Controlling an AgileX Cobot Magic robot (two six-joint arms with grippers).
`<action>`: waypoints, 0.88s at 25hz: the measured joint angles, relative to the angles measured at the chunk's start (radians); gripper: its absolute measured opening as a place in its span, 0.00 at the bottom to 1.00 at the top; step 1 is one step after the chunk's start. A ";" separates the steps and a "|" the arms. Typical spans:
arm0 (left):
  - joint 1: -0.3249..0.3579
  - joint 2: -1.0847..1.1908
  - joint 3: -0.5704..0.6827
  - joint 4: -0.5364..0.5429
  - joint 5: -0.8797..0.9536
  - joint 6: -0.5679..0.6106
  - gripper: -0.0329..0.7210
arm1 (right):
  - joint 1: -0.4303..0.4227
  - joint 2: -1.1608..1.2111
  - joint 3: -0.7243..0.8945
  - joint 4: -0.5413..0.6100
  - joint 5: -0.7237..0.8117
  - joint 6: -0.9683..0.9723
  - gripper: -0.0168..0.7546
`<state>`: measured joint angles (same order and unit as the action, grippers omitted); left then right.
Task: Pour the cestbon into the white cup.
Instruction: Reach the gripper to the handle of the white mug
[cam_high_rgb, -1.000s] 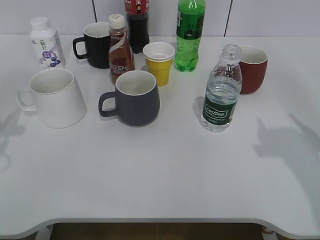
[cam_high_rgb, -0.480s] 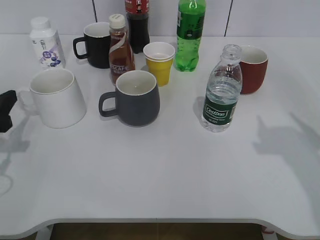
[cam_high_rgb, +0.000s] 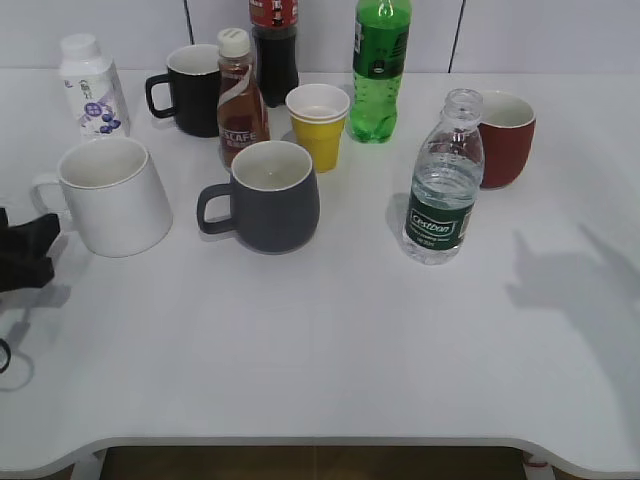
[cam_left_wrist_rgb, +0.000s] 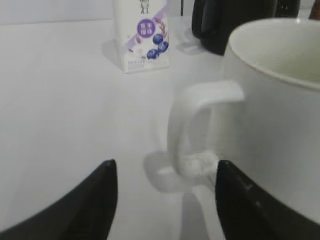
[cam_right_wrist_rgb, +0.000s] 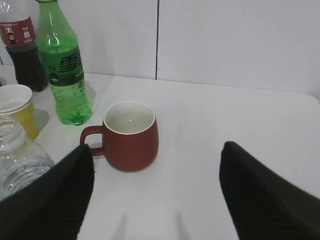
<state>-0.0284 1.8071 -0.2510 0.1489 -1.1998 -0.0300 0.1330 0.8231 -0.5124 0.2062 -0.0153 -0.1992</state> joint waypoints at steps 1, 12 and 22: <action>0.000 0.001 -0.009 0.000 -0.001 0.000 0.66 | 0.000 0.000 0.000 0.000 0.000 0.000 0.78; 0.000 0.061 -0.150 0.016 -0.004 0.000 0.53 | 0.000 0.000 0.000 0.000 -0.001 0.000 0.78; 0.001 0.066 -0.200 0.057 0.030 0.017 0.10 | 0.000 0.000 0.000 0.000 -0.015 0.000 0.78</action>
<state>-0.0272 1.8733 -0.4515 0.2060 -1.1698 -0.0135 0.1330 0.8231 -0.5124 0.2062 -0.0300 -0.1992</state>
